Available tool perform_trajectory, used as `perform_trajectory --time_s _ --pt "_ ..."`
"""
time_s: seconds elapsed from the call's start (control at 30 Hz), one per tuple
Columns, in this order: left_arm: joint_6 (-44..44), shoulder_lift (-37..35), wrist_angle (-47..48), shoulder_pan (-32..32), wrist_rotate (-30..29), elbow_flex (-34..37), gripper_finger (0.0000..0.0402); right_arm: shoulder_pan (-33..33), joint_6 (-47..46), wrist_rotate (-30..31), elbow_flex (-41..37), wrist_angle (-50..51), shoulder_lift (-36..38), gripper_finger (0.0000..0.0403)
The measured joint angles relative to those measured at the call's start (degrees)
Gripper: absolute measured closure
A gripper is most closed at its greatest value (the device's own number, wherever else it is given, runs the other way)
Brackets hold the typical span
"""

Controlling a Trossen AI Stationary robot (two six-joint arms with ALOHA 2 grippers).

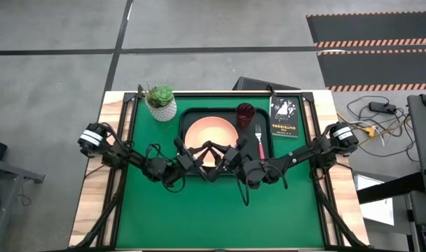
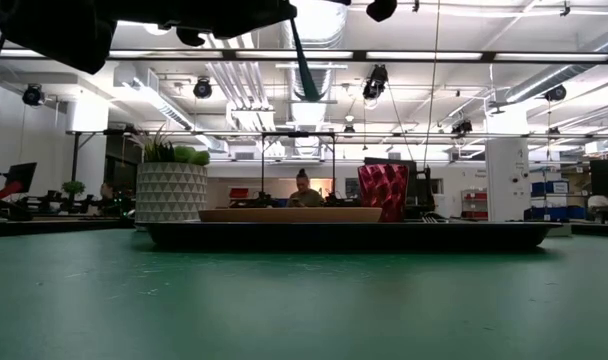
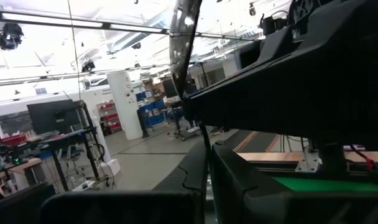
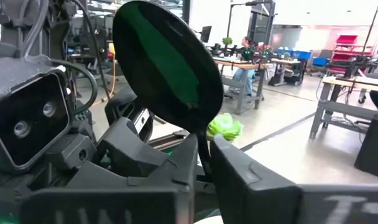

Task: Pick and place plate/cup/fork/spoon on tray
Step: Put the blue spoon on the dark green serving tray to the right of the orange plate

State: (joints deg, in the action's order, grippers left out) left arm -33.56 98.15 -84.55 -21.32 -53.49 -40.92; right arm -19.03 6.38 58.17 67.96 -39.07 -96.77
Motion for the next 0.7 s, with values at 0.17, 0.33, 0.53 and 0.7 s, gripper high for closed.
perform_trajectory --time_s 0.17,0.33,0.53,0.7 --pt "-0.3 0.0 0.3 0.0 -0.4 0.0 0.0401 0.0 1.3 -0.1 0.0 1.0 0.0 0.0314" --pt "-0.5 0.0 0.4 0.0 -0.8 0.0 0.0401 0.3 2.3 -0.1 0.4 2.1 0.0 0.0273" --pt "-0.5 0.0 0.3 0.0 -0.4 0.0 0.0401 0.6 2.5 -0.1 1.2 4.3 0.0 0.0256" --pt "-0.4 0.1 0.3 0.0 0.5 0.0 0.0401 0.8 2.6 -0.5 1.2 4.4 0.0 0.0288"
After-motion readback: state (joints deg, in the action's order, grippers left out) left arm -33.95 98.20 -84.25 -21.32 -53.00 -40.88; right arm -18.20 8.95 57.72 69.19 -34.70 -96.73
